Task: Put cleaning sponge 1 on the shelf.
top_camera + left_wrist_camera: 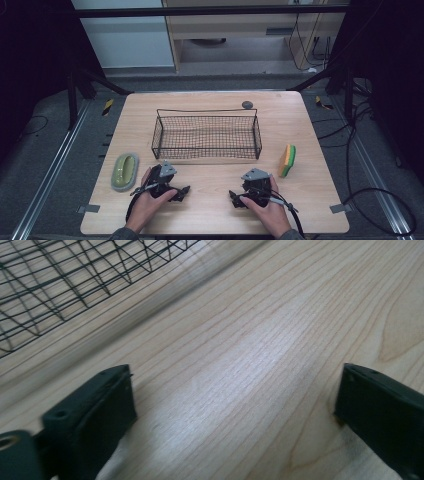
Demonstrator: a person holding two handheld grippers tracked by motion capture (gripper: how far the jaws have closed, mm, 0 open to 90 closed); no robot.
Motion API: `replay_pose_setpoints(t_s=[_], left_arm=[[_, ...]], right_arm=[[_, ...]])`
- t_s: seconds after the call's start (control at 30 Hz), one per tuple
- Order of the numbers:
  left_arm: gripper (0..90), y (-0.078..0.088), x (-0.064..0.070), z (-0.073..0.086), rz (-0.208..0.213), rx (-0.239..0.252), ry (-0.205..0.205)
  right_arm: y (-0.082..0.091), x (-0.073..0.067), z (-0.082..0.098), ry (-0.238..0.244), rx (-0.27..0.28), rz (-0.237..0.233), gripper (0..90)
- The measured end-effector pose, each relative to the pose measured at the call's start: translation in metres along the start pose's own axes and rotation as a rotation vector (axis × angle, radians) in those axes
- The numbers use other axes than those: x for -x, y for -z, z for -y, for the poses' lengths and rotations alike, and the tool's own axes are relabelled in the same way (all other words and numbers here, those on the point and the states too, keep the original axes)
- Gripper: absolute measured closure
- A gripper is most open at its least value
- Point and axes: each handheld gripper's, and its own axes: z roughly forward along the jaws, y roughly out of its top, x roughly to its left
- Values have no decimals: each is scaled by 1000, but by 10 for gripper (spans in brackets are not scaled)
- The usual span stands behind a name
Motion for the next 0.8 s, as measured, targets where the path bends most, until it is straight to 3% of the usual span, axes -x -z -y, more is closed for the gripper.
replay_pose_setpoints(t_s=[0.17, 0.2, 0.23, 0.37, 0.5, 0.57, 0.6, 0.67, 0.7, 0.73, 0.8], left_arm=[[31, 11, 0, 0, -1, 22, 31], [32, 21, -1, -1, -20, 39, 51], [32, 21, -1, -1, -20, 39, 51], [35, 46, -11, -17, -88, 14, 24], [38, 81, -37, -41, -148, -51, 65], [38, 87, -43, -45, -164, -63, 73], [38, 99, -56, -52, -190, -90, 94], [50, 109, -70, -56, -203, -122, 123], [65, 109, -70, -56, -203, -122, 123], [72, 117, -83, -59, -214, -149, 153], [88, 122, -95, -58, -226, -171, 185]], right_arm=[[2, 3, 2, 31, 0, -32, 4], [2, 4, 2, 36, 0, -35, 6], [2, 4, 2, 36, 0, -35, 6], [3, 7, 3, 57, -1, -51, 8], [4, 8, 3, 60, -1, -55, 8], [4, 8, 3, 62, 0, -54, 8], [4, 9, 4, 70, 0, -55, 9], [4, 10, 4, 69, -2, -58, 8], [4, 10, 4, 72, -3, -59, 9], [5, 11, 4, 76, -3, -63, 8], [5, 11, 4, 72, -6, -63, 8]])
